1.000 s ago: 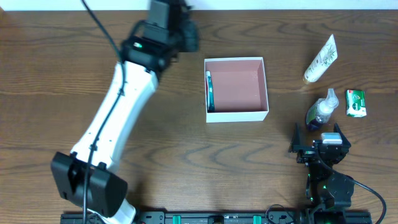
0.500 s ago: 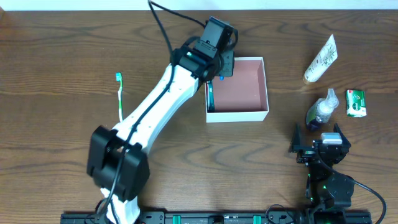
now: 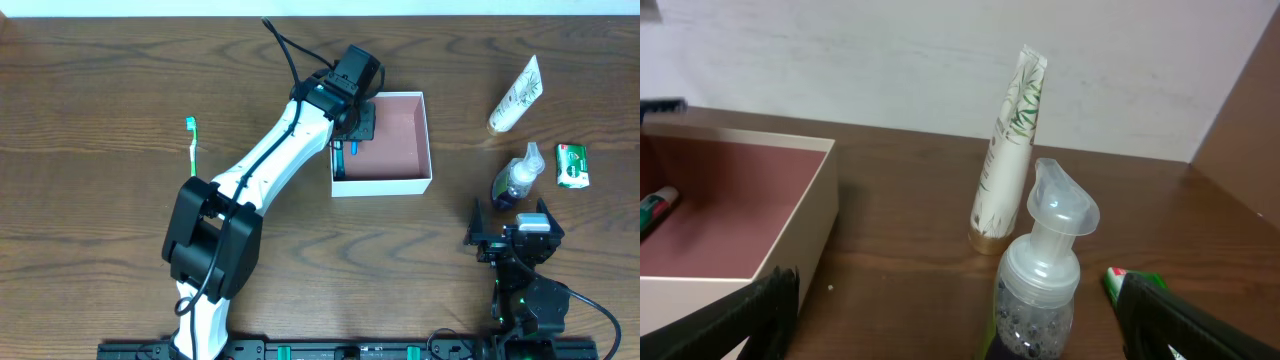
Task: Pack container
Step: 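Carry the blue razor into the box beside the toothpaste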
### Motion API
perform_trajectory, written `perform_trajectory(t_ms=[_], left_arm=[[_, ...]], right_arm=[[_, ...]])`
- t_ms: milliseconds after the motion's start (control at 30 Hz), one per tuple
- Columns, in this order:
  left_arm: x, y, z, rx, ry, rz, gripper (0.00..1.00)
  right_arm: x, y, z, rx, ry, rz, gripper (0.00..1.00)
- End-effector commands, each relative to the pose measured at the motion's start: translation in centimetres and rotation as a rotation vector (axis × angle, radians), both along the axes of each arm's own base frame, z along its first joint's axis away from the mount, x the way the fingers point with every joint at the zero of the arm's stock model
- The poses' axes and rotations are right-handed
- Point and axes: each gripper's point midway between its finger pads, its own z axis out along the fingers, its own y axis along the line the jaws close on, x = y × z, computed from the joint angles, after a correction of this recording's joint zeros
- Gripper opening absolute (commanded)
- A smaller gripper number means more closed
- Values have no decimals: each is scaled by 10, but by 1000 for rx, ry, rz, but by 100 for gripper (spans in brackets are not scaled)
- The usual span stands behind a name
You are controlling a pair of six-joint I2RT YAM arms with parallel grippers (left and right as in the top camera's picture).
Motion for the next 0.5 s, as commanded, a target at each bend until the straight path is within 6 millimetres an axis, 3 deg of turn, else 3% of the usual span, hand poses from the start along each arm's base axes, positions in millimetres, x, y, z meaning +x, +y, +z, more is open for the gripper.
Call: perform_trajectory(t_ms=[0,467], left_arm=[[-7,5,-25,42,63,9,8],[-4,16,-33,99,58,60,9]], right_arm=[[0,2,-1,-13,1,12,99],[0,2,-1,-13,1,12,99]])
